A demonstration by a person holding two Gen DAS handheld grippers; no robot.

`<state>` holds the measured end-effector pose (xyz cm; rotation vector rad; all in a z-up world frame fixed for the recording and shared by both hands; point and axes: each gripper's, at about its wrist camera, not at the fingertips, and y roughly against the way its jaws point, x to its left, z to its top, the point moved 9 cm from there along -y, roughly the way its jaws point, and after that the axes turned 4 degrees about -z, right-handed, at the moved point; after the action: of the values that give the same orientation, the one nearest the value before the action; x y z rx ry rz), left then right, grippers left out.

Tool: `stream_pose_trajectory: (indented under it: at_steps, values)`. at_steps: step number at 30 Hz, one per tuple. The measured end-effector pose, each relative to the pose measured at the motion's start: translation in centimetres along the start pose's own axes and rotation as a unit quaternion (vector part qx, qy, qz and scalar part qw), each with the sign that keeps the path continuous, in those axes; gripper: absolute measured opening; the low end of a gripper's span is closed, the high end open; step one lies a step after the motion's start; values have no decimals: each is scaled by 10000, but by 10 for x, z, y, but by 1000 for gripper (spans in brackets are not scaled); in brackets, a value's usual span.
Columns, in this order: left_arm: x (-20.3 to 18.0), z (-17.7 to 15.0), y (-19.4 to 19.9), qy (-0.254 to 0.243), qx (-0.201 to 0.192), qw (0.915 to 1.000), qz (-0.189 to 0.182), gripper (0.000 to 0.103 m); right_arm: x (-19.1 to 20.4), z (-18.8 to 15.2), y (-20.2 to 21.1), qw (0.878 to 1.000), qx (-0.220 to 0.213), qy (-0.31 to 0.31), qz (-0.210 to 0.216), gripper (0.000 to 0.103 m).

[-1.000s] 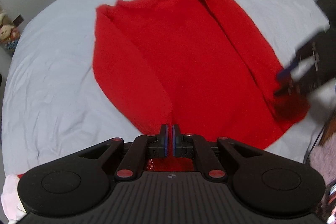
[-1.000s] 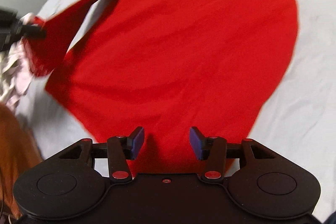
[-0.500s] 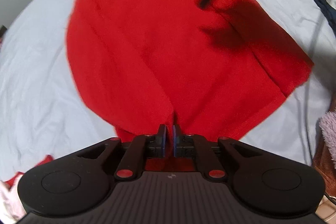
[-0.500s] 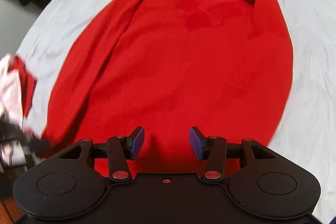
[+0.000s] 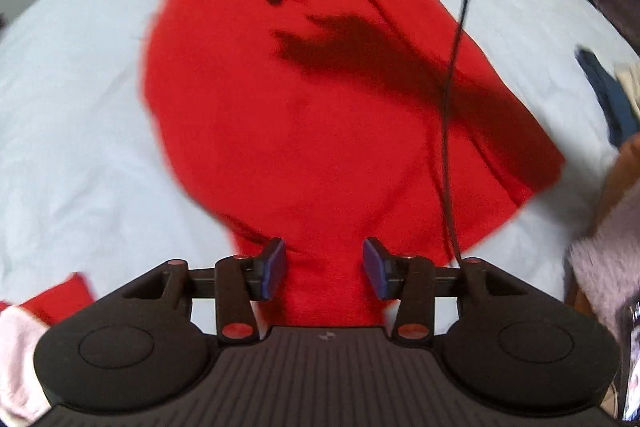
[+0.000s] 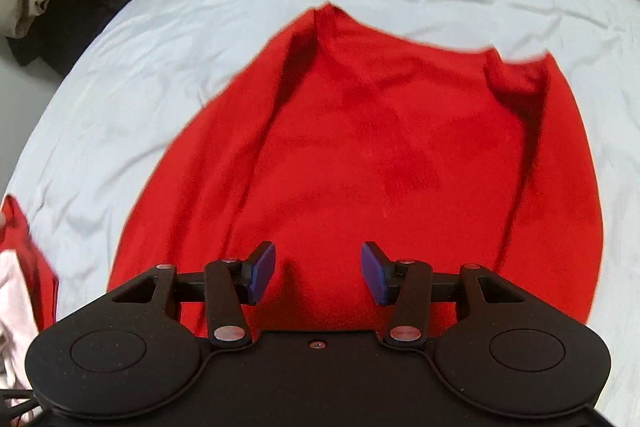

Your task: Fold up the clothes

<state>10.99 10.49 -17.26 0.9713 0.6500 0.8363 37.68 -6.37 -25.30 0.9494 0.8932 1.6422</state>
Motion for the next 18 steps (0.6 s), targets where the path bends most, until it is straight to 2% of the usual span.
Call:
stream_pose_trajectory:
  at_steps: [1,2,5,9,13,18]
  values:
    - [7,0,3,106,-30,9999,58,21,2,8,-3,10000,-58,-55,45,44]
    - [14,-2,4,188,5,9998,60,16,4,17,-5,9999,-122,-103,40,44]
    - [20,-8,0,159,170,9997,-57,13,7,42,-12,9992,-278,-272,14,44]
    - [25,-7,-11,40,305,9995,-59,13,9,71,-22,9980,-386,-503,-12,44]
    - [22,-9,-9,-103,309,9980,-535,14,9,94,-39,9968,-390,-698,37,44]
    - [18,-16,-2,-451,383,9950,-810,21,15,109,-64,9973,-319,-646,149,44]
